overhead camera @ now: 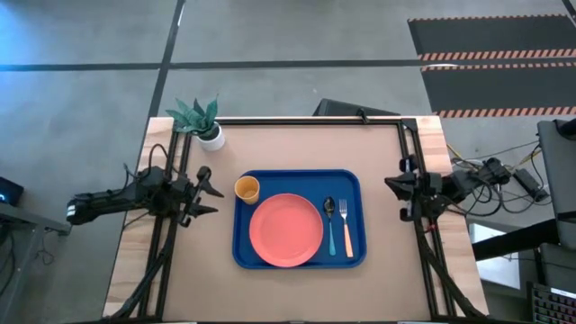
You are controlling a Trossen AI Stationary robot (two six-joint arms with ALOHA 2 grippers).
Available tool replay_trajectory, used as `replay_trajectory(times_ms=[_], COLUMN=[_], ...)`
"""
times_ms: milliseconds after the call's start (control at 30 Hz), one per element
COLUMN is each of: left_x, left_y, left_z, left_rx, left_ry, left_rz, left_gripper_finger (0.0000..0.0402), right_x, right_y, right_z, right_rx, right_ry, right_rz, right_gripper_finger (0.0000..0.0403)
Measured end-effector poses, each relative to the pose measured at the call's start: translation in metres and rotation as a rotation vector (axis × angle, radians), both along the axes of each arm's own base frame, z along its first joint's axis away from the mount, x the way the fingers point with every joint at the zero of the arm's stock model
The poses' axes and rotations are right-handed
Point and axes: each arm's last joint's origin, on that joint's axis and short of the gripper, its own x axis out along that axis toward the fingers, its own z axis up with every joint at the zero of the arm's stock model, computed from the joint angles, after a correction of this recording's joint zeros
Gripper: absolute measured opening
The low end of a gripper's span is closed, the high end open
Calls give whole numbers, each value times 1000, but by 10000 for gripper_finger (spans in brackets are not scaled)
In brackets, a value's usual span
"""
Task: Pick and place plate/cup/fork/spoon on tray
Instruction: Return to Home Position
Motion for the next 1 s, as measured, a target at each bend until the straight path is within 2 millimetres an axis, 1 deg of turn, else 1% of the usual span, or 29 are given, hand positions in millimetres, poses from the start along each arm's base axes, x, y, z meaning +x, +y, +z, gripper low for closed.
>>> replay_trajectory(times_ms=[100,233,400,467,533,633,767,867,1000], left_x=[0,0,0,0,0,0,0,0,0], left_y=[0,0,0,0,0,0,0,0,0], left_z=[0,0,0,0,1,2,2,4,4], left_rx=[0,1,1,2,2,6,30,55,77], left_ry=[0,1,-1,-2,-4,-17,-30,-50,-56], left_rz=[0,0,0,0,0,0,2,6,9], left_gripper_finger=[194,194,194,194,194,194,194,194,194], right_x=[-3,-10,-29,-35,-37,-37,-32,-29,-28], right_y=[-1,-5,-13,-15,-16,-16,-13,-9,-6], right_z=[9,27,53,60,65,67,58,51,50], right_rx=[-32,-25,72,81,37,-20,1,28,61], right_ry=[17,104,251,262,242,226,258,276,278], right_rz=[-20,-31,28,32,24,30,71,149,259], right_gripper_finger=[9,9,9,9,9,9,9,9,9])
